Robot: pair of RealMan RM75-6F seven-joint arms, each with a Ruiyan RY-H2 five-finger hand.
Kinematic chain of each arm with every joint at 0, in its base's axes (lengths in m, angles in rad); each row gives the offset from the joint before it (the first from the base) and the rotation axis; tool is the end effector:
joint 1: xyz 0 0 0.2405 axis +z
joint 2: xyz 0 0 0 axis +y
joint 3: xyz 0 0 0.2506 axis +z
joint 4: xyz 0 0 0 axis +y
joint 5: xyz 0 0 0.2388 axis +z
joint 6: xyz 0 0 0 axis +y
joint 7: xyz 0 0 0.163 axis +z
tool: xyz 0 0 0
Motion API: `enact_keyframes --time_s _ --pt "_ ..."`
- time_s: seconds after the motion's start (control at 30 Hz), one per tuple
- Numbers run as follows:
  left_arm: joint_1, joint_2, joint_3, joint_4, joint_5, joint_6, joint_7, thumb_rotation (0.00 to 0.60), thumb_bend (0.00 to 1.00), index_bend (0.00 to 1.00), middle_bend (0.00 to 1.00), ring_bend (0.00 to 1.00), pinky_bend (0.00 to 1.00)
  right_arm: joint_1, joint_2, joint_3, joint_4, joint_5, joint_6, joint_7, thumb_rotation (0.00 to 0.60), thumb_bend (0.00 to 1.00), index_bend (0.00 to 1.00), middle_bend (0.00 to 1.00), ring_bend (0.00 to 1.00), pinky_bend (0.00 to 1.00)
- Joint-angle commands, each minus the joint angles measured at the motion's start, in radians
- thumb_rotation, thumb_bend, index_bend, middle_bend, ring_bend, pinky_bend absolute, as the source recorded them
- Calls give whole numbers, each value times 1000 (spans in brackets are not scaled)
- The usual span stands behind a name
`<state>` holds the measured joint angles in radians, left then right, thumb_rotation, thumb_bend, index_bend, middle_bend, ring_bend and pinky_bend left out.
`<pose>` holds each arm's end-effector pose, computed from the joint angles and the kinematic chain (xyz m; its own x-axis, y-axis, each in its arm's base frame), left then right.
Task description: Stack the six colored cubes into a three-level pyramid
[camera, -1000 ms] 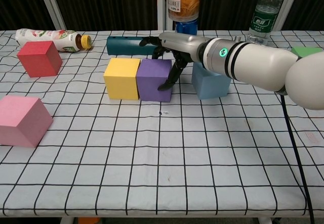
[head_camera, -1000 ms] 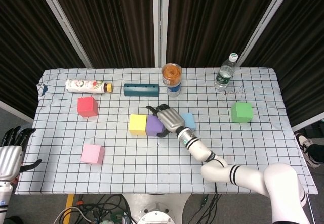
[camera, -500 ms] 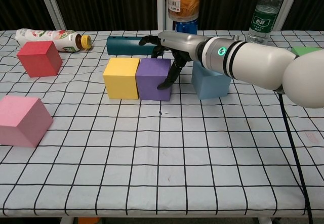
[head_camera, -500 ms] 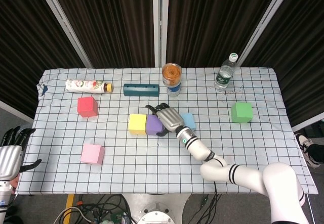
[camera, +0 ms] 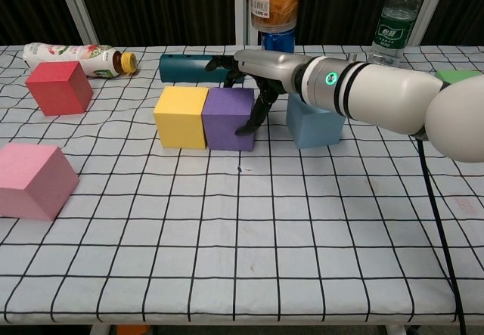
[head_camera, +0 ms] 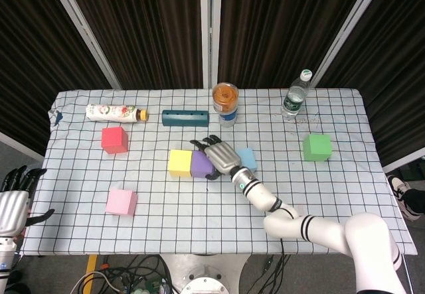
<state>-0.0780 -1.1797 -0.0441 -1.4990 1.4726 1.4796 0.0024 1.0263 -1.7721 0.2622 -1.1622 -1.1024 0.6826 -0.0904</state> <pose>-0.3418 0.1997 0.1230 0.4423 0.0125 0.8968 0.8962 0.0312 -0.4425 -0.0472 -0.4075 -0.1236 0.3656 -0.4160 0.8326 -0.8610 -0.4909 0.1328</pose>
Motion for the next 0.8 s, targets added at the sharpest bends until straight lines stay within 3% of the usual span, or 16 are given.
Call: enact_keyframes --time_s 0.03,0.4,0.8 --pt "0 0 0 -1 1 0 0 600 0 152 138 46 81 -3 6 -4 -9 5 2 -8 600 150 0 259 77 48" --pt "2 1 2 -4 1 1 1 600 0 152 138 46 81 -16 29 -14 -50 24 18 -40 600 151 0 238 77 44" --pt "0 3 3 -3 -1 -5 -6 600 0 152 138 46 81 -10 15 -3 -36 43 23 -46 600 154 0 324 78 11"
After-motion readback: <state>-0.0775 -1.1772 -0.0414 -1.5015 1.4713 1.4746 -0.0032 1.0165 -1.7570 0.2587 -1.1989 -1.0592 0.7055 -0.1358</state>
